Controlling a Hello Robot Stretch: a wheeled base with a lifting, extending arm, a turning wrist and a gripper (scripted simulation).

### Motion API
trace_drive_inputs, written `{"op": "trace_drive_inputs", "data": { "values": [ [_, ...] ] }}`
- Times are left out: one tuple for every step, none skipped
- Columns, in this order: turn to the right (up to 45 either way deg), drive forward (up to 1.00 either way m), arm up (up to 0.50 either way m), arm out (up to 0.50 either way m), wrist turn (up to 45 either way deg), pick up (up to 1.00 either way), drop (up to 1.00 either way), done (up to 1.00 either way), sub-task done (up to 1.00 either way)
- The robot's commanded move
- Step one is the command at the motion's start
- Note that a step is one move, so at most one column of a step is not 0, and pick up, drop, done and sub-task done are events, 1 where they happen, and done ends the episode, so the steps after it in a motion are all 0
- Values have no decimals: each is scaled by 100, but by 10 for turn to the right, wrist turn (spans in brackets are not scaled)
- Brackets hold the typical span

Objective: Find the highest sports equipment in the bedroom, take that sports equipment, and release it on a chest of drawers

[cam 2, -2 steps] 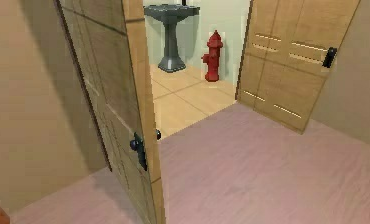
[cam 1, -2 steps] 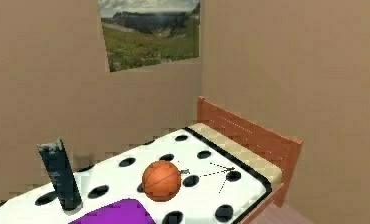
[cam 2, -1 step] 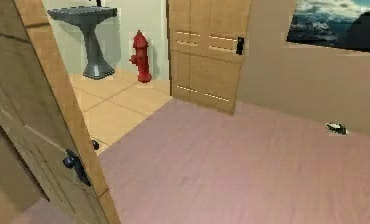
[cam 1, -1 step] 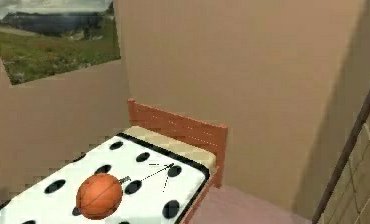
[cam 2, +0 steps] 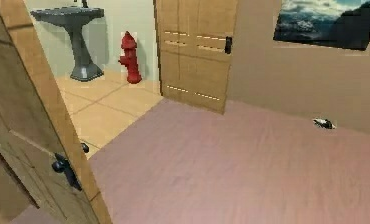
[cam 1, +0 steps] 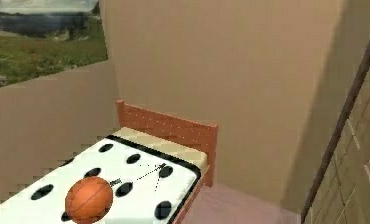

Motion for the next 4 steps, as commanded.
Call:
{"op": "trace_drive_inputs", "data": {
  "values": [
    [0,45,0,0,0,0,0,0,0],
    [-450,0,0,0,0,0,0,0,0],
    [-450,0,0,0,0,0,0,0,0],
    [-450,0,0,0,0,0,0,0,0]
  ]
}}
